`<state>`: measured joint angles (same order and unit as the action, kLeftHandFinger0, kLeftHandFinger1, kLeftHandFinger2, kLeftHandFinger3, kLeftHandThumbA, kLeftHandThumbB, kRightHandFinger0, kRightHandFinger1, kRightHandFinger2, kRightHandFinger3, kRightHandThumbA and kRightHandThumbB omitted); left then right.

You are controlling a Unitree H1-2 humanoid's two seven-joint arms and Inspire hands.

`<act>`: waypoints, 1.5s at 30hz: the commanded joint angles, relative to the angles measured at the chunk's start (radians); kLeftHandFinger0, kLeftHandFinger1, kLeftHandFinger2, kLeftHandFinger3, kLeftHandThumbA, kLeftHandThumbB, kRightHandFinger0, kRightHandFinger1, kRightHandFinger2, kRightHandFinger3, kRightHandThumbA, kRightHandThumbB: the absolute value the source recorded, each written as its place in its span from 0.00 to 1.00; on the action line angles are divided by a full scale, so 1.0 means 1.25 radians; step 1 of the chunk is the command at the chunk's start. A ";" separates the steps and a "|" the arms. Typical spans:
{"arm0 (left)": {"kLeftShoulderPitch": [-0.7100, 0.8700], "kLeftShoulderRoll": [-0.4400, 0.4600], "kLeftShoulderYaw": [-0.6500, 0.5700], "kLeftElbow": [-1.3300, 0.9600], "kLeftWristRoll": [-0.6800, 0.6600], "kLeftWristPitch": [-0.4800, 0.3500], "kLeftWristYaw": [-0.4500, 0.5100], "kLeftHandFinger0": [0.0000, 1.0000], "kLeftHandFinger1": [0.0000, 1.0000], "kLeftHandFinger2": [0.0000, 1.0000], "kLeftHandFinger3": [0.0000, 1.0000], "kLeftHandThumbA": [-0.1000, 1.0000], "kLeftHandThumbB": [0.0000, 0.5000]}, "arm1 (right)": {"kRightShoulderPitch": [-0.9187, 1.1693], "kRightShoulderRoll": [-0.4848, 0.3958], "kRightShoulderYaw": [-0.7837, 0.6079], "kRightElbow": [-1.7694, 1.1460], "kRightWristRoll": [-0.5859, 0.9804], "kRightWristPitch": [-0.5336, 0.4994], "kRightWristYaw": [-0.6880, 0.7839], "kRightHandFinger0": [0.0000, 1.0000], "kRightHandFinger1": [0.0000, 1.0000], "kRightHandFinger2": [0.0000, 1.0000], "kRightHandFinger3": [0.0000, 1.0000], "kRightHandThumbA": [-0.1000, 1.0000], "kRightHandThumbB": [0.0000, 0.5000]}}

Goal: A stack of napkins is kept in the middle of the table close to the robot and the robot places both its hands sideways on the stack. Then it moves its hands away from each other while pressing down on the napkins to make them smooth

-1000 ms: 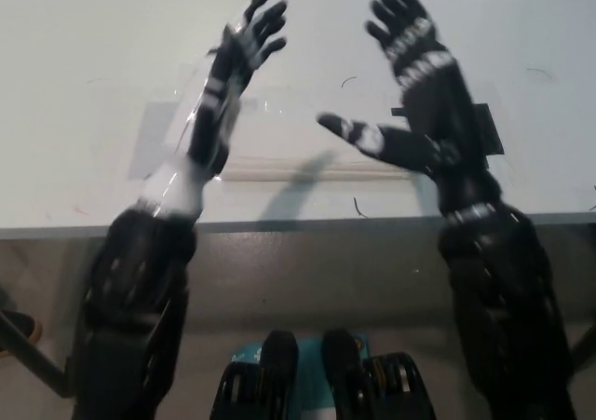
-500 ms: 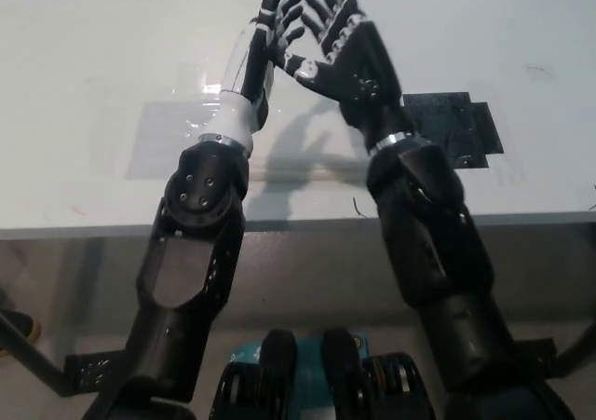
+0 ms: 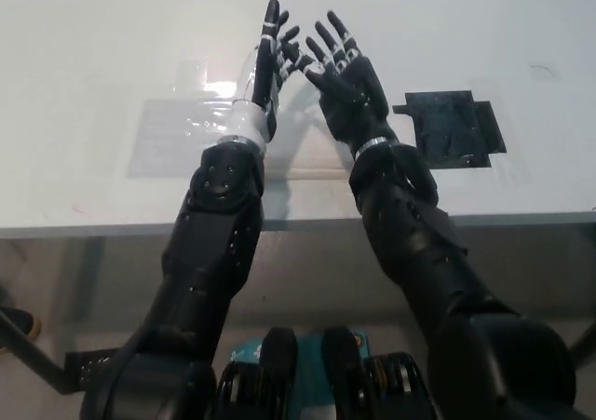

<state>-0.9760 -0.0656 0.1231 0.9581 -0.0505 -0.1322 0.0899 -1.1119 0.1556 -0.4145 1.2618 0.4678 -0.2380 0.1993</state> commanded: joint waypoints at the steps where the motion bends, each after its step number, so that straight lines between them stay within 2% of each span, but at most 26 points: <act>1: -0.072 -0.004 0.006 0.045 -0.016 -0.067 0.013 1.00 1.00 1.00 1.00 1.00 0.75 | -0.064 -0.018 -0.042 0.051 0.052 -0.036 0.038 1.00 1.00 1.00 1.00 1.00 0.77; 4: -0.089 0.001 -0.004 0.084 -0.007 -0.081 0.013 1.00 1.00 1.00 1.00 1.00 0.74 | -0.065 -0.031 -0.067 0.075 0.061 -0.023 0.039 1.00 1.00 1.00 1.00 1.00 0.82; 6: -0.101 0.001 -0.004 0.109 -0.008 -0.081 0.014 1.00 1.00 1.00 1.00 1.00 0.73 | -0.063 -0.038 -0.082 0.086 0.068 -0.023 0.043 1.00 1.00 1.00 1.00 1.00 0.82; 10: -0.105 -0.006 -0.003 0.142 -0.016 -0.080 -0.001 1.00 1.00 1.00 1.00 1.00 0.79 | -0.043 -0.043 -0.094 0.098 0.068 -0.019 0.041 1.00 1.00 1.00 1.00 1.00 0.82; 11: -0.104 -0.009 -0.014 0.162 -0.004 -0.094 0.002 1.00 1.00 1.00 1.00 1.00 0.76 | -0.028 -0.040 -0.097 0.100 0.069 -0.021 0.041 1.00 1.00 1.00 1.00 1.00 0.81; 15: -0.096 -0.012 -0.028 0.197 0.004 -0.103 0.000 1.00 1.00 1.00 1.00 1.00 0.75 | 0.004 -0.034 -0.075 0.108 0.044 -0.027 0.035 1.00 1.00 1.00 1.00 1.00 0.79; 17: -0.082 -0.017 -0.021 0.216 -0.011 -0.102 -0.012 1.00 1.00 1.00 1.00 1.00 0.79 | 0.030 -0.030 -0.067 0.115 0.035 -0.026 0.033 1.00 1.00 1.00 1.00 1.00 0.77; 18: -0.072 -0.020 -0.020 0.226 -0.012 -0.108 -0.012 1.00 1.00 1.00 1.00 1.00 0.80 | 0.042 -0.029 -0.066 0.120 0.033 -0.022 0.026 1.00 1.00 1.00 1.00 1.00 0.82; 19: -0.064 -0.023 -0.019 0.233 -0.013 -0.115 -0.010 1.00 1.00 1.00 1.00 1.00 0.78 | 0.054 -0.028 -0.066 0.122 0.034 -0.019 0.026 1.00 1.00 1.00 1.00 1.00 0.83; 20: -0.051 -0.026 -0.018 0.239 -0.015 -0.125 -0.011 1.00 1.00 1.00 1.00 1.00 0.71 | 0.065 -0.028 -0.064 0.124 0.032 -0.017 0.021 1.00 1.00 1.00 1.00 1.00 0.80; 23: -0.015 -0.034 -0.017 0.246 -0.017 -0.143 -0.012 1.00 1.00 1.00 1.00 1.00 0.71 | 0.087 -0.027 -0.056 0.128 0.025 -0.014 0.021 1.00 1.00 1.00 1.00 1.00 0.77; 24: -0.009 -0.037 -0.010 0.252 -0.024 -0.143 -0.013 1.00 1.00 1.00 1.00 1.00 0.83 | 0.089 -0.025 -0.056 0.129 0.027 -0.017 0.022 1.00 1.00 1.00 1.00 1.00 0.77; 26: 0.011 -0.044 -0.006 0.259 -0.028 -0.154 -0.010 1.00 1.00 1.00 1.00 1.00 0.84 | 0.096 -0.025 -0.047 0.129 0.022 -0.024 0.024 1.00 1.00 1.00 1.00 1.00 0.75; 31: 0.038 -0.052 -0.010 0.274 -0.025 -0.175 -0.011 1.00 1.00 1.00 1.00 1.00 0.88 | 0.110 -0.014 -0.023 0.133 0.008 -0.028 0.012 1.00 1.00 1.00 1.00 1.00 0.79; 34: 0.054 -0.051 -0.019 0.271 -0.017 -0.183 -0.009 1.00 1.00 1.00 1.00 1.00 0.85 | 0.122 -0.017 -0.005 0.135 -0.003 -0.027 0.010 1.00 1.00 1.00 1.00 1.00 0.74; 35: 0.053 -0.050 -0.019 0.272 -0.017 -0.183 -0.010 1.00 1.00 1.00 1.00 1.00 0.85 | 0.121 -0.017 -0.003 0.136 -0.001 -0.027 0.009 1.00 1.00 1.00 1.00 1.00 0.76; 38: 0.055 -0.040 -0.017 0.273 -0.022 -0.177 -0.015 1.00 1.00 1.00 1.00 1.00 0.87 | 0.118 -0.028 0.015 0.135 -0.011 -0.032 0.007 1.00 1.00 1.00 1.00 1.00 0.75; 42: 0.053 -0.024 -0.020 0.263 -0.019 -0.182 -0.019 1.00 1.00 1.00 1.00 1.00 0.84 | 0.108 -0.048 0.024 0.133 -0.010 -0.041 -0.010 1.00 1.00 1.00 1.00 1.00 0.76; 45: 0.048 -0.009 -0.027 0.257 -0.012 -0.182 -0.024 1.00 1.00 1.00 1.00 1.00 0.89 | 0.103 -0.068 0.031 0.129 -0.014 -0.054 -0.013 1.00 1.00 1.00 1.00 1.00 0.75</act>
<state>-0.9428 -0.1027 0.1012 1.2604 -0.0731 -0.3886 0.0835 -1.0117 0.1061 -0.3910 1.3967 0.4848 -0.3043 0.2350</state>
